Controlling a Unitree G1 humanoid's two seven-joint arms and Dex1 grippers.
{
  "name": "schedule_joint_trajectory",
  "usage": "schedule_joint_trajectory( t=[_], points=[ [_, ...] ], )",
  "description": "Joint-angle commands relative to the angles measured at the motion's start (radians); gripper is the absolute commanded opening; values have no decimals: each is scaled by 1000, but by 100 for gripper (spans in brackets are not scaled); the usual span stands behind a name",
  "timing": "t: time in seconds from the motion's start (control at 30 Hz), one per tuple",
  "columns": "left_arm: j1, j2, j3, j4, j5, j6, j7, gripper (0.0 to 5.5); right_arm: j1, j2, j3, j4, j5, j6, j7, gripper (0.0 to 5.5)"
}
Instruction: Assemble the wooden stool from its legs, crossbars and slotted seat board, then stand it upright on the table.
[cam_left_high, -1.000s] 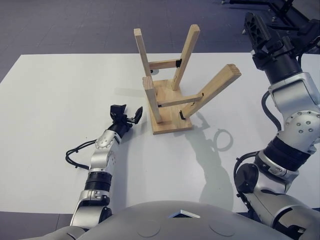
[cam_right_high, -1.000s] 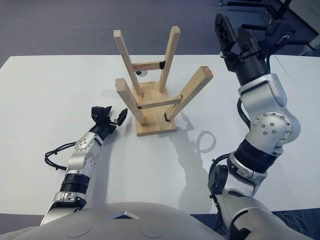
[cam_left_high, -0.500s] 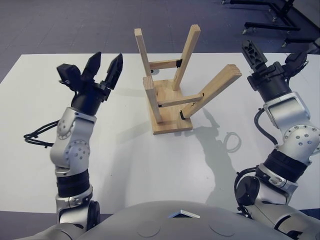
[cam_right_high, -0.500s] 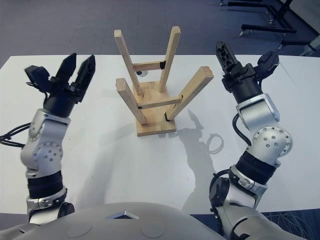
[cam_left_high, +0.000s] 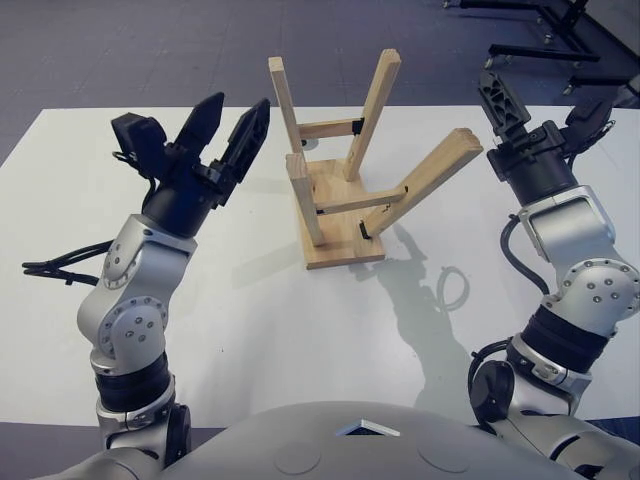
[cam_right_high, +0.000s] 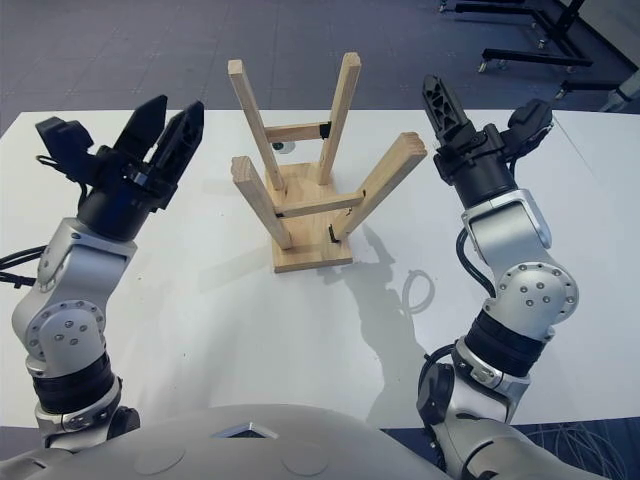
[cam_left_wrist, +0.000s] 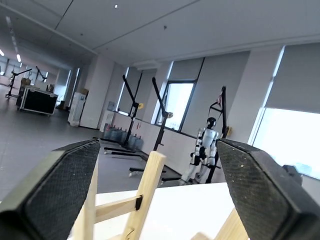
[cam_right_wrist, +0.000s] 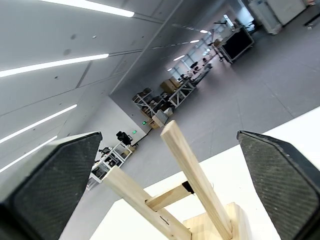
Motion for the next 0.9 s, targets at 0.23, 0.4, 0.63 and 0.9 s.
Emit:
schedule_joint_trajectory(
  t=[0.23,0.4,0.63,0.9],
  points=[
    [-5,69,-133,49,49,99,-4,421,9,-59,76,12,-14,-20,17,498],
    [-21,79,-159,79,95,93,-26,421,-1,-51,55,32,4,-67,24,498],
    [-9,82,-153,88,123,84,-50,421,7,-109,-55,141,28,-165,118,498],
    [-9,80,-147,88,124,83,-53,421,121,-197,176,89,-312,-182,294,498]
  ],
)
